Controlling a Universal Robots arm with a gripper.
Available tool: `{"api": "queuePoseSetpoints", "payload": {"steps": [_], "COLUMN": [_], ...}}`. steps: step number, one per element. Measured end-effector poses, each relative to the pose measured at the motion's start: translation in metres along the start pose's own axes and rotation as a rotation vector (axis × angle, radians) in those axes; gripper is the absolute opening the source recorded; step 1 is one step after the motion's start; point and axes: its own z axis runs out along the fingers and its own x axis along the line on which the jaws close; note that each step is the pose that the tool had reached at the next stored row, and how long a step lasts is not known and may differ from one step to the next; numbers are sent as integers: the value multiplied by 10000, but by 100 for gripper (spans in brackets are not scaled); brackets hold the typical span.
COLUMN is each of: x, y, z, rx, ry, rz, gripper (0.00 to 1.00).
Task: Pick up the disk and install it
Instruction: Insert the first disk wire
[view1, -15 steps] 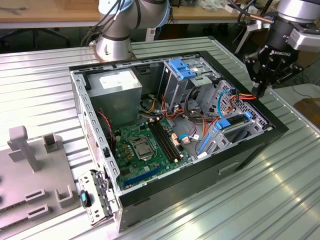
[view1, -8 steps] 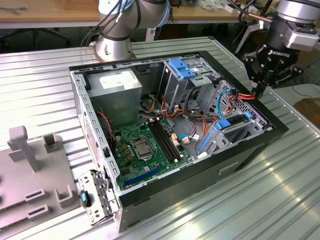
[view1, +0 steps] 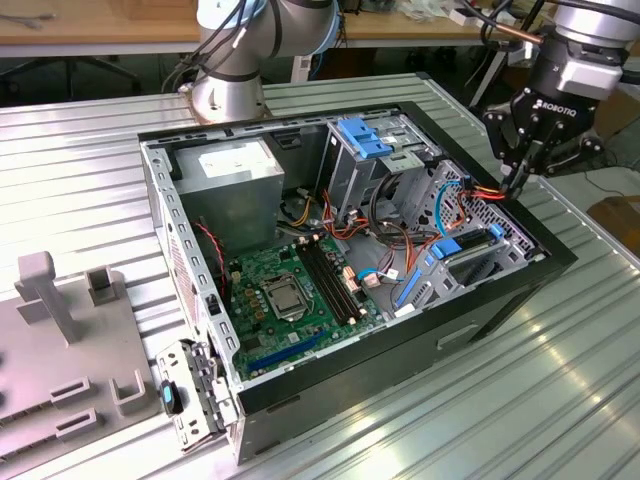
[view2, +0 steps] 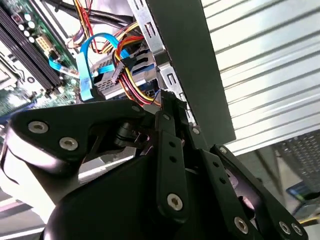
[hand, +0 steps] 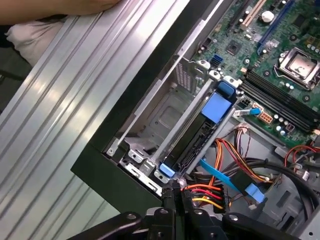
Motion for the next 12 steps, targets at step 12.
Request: {"api": "queuePoseSetpoints", "payload": {"steps": [12], "x": [-18], "y": [23], "z": [18], "rx": [-366], "ry": [-237], "rz": [2505], "gripper": [17]}}
